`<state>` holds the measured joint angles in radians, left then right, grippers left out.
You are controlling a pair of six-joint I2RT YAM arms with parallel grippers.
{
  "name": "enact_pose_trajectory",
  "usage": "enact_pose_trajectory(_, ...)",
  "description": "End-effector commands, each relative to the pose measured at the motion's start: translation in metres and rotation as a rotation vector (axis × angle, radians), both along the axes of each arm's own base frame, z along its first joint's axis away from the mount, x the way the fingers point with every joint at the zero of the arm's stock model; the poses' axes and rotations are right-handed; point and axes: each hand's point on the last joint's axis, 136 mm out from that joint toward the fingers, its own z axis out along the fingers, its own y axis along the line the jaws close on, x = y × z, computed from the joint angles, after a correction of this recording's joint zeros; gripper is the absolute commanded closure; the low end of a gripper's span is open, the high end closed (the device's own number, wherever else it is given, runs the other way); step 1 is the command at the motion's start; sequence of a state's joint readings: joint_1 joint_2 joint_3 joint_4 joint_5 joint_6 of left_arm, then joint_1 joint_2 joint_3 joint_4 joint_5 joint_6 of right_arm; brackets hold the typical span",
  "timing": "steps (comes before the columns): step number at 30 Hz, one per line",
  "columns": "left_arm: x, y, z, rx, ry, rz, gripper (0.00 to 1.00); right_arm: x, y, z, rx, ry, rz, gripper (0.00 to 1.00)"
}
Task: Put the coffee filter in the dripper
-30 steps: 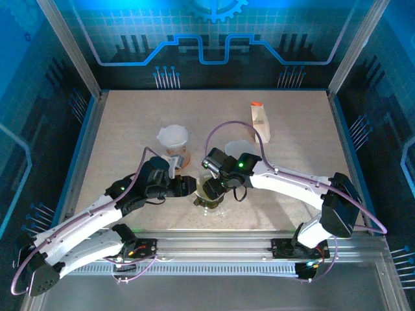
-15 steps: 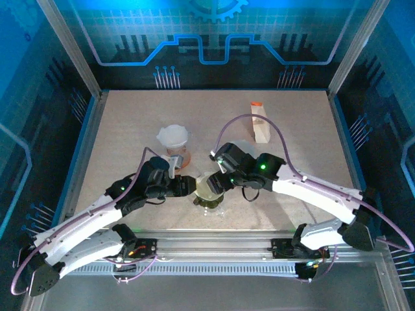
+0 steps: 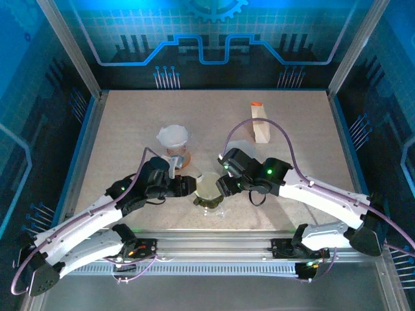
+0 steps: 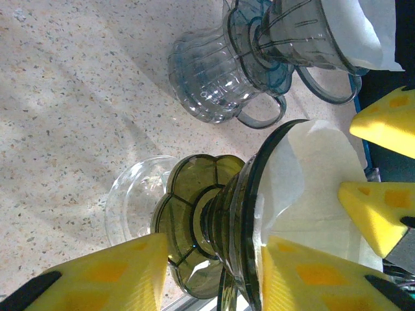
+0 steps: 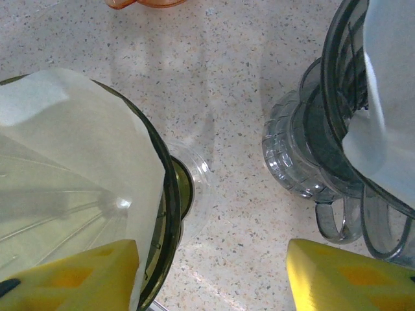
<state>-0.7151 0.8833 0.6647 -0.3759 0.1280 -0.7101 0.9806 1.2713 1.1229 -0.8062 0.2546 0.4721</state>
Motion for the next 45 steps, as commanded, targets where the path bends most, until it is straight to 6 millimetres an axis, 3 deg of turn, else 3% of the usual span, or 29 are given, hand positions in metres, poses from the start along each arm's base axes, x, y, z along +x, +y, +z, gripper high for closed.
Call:
enact_pose_trajectory(1, -0.002, 0.007, -0.013, 0.021, 0.040, 0.028, 0.58, 0.002, -0.007, 0.001, 0.002, -0.009, -0.031, 0.37)
enact_pose_trajectory(5, -0.002, 0.007, -0.006, 0.004, 0.026, 0.030, 0.50, 0.004, -0.003, 0.006, 0.021, -0.019, -0.020, 0.36)
enact_pose_trajectory(11, 0.003, 0.006, 0.020, -0.070, -0.054, 0.040, 0.40, 0.003, -0.001, 0.007, 0.019, -0.021, -0.014, 0.35)
enact_pose_trajectory(17, 0.011, -0.008, 0.033, -0.098, -0.087, -0.011, 0.25, 0.003, -0.002, 0.006, 0.016, -0.020, -0.014, 0.35)
enact_pose_trajectory(23, 0.020, -0.011, 0.020, -0.029, -0.059, -0.012, 0.26, 0.002, -0.002, 0.005, 0.017, -0.019, -0.015, 0.35)
enact_pose_trajectory(33, 0.021, 0.003, 0.004, 0.032, -0.027, 0.048, 0.53, 0.001, -0.003, 0.003, 0.019, -0.014, -0.017, 0.35)
enact_pose_trajectory(37, 0.020, 0.005, 0.001, 0.037, -0.016, 0.059, 0.53, 0.001, -0.003, 0.003, 0.020, -0.015, -0.018, 0.35)
enact_pose_trajectory(42, 0.017, 0.001, 0.014, -0.017, -0.035, 0.046, 0.36, 0.001, -0.002, 0.004, 0.026, -0.016, -0.016, 0.35)
enact_pose_trajectory(45, 0.014, 0.000, 0.022, -0.042, -0.046, 0.038, 0.33, 0.000, -0.002, 0.004, 0.027, -0.016, -0.017, 0.35)
